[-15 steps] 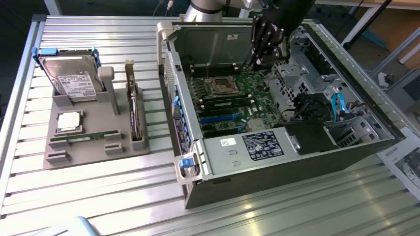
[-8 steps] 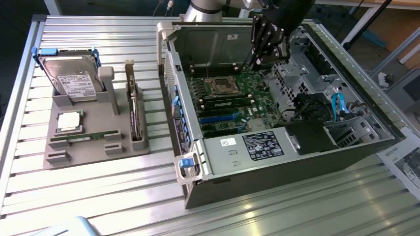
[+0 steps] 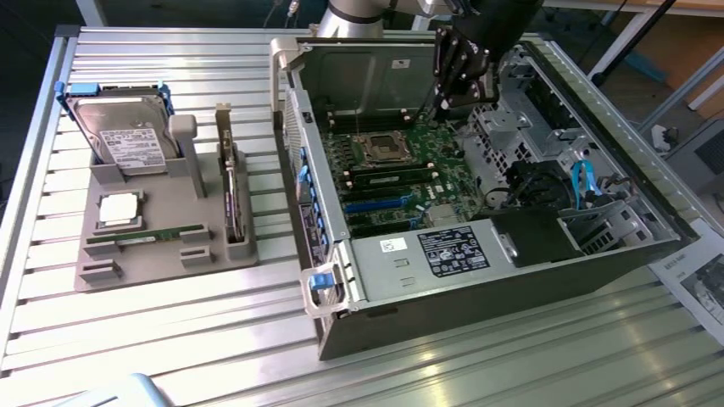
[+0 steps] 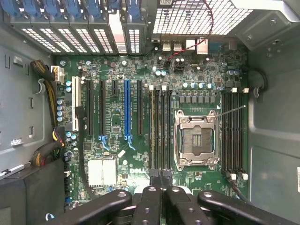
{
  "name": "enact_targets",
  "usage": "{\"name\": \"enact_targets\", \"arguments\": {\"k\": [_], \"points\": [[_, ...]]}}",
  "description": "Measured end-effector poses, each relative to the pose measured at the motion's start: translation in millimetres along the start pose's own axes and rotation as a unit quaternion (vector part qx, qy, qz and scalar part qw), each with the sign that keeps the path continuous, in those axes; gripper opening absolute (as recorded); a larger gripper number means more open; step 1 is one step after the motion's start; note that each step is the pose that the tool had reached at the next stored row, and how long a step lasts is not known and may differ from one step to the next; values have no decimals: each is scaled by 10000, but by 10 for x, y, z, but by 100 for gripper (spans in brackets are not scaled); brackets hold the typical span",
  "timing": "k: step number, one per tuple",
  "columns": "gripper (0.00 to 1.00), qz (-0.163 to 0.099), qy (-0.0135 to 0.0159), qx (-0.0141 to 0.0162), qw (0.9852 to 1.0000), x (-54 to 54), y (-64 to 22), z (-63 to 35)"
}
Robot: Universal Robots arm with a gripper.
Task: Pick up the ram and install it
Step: 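Press down the ram until it locks into place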
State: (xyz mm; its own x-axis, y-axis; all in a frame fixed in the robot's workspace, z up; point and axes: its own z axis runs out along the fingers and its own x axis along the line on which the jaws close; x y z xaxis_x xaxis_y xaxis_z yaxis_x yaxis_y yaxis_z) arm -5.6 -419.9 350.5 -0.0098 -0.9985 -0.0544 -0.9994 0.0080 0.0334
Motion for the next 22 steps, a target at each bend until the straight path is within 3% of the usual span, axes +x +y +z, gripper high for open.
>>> {"name": "enact_targets", "arguments": {"k": [15, 22], "points": [[10, 0, 0, 1, 10000, 0, -9, 0], [10, 1, 0, 0, 10000, -2, -174, -6]]}}
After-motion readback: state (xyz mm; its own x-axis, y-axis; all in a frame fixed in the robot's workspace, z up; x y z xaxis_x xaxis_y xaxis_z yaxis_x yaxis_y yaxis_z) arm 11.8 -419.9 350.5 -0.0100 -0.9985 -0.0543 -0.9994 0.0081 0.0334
